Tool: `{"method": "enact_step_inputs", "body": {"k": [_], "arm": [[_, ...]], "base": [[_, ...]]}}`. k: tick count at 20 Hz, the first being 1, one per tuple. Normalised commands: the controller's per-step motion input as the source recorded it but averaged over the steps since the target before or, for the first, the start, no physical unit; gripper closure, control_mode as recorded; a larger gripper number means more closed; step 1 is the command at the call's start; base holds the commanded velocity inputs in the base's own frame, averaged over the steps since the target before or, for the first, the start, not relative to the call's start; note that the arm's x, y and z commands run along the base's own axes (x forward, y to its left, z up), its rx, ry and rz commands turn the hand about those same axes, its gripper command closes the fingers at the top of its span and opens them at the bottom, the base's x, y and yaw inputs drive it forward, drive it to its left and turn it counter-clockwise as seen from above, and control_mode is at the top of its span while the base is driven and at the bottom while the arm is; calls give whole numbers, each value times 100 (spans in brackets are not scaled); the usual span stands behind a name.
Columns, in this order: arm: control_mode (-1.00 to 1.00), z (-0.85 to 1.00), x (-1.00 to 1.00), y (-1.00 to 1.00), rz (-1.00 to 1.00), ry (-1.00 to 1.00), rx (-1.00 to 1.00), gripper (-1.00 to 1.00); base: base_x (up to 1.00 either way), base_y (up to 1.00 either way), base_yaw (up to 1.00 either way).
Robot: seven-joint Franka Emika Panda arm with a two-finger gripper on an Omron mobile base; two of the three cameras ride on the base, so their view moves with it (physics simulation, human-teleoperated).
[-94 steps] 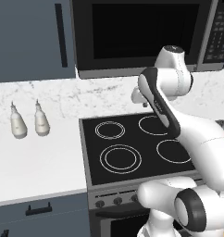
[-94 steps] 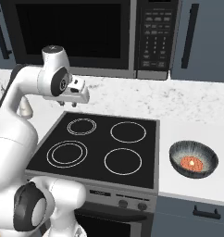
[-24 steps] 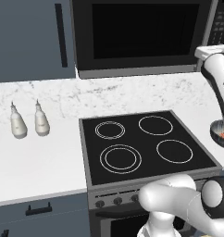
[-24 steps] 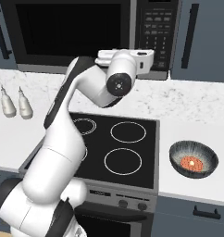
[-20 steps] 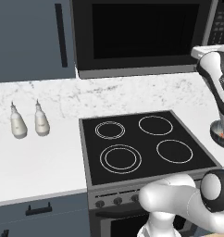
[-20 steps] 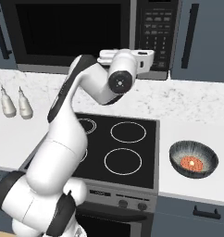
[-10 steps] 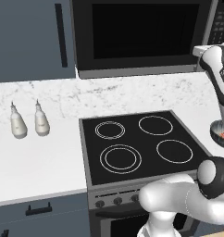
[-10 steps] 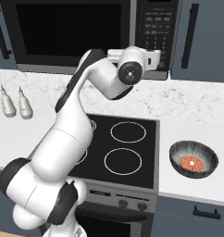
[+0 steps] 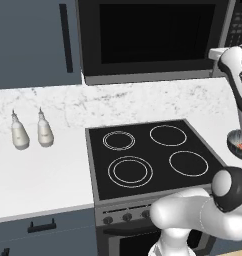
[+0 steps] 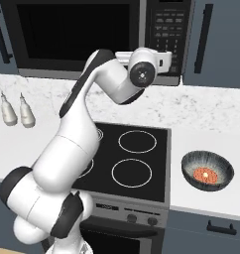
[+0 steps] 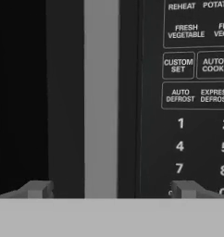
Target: Open the microwave, place the bowl with waffle inside the microwave, then close the microwave door and turn it on.
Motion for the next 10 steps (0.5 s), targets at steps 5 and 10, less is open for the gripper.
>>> {"method": "enact_step_inputs", "body": {"k": [5,10], "arm": [[-100,0,8,18,0,0,-1,-100],[-100,-9,12,0,0,0,0,-100]], "base": [[0,0,0],[0,0,0]]}}
